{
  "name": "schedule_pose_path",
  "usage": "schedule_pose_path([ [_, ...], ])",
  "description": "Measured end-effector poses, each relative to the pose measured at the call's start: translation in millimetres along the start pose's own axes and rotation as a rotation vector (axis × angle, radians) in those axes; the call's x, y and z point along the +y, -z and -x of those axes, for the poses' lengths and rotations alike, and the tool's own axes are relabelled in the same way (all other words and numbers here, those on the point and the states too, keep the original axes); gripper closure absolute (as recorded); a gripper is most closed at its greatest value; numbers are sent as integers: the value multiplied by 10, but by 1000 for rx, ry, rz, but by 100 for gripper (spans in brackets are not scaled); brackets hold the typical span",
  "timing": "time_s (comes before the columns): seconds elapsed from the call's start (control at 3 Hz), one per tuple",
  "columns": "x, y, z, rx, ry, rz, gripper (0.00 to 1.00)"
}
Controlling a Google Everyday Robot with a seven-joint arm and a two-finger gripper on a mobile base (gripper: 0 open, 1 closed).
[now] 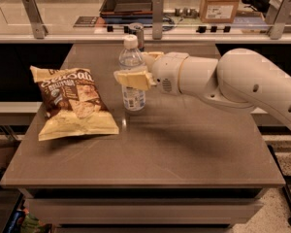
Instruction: Move blue plastic bottle near brown chip bag
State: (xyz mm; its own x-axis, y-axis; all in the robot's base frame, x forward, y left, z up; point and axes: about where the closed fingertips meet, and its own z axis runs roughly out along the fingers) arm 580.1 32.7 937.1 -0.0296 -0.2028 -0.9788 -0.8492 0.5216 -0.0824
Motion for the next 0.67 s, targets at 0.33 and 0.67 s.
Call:
schedule_pose_path([
  [0.33, 17, -12, 11, 0, 2, 3, 0],
  [0.67, 18, -13, 11, 0, 2, 3, 0],
])
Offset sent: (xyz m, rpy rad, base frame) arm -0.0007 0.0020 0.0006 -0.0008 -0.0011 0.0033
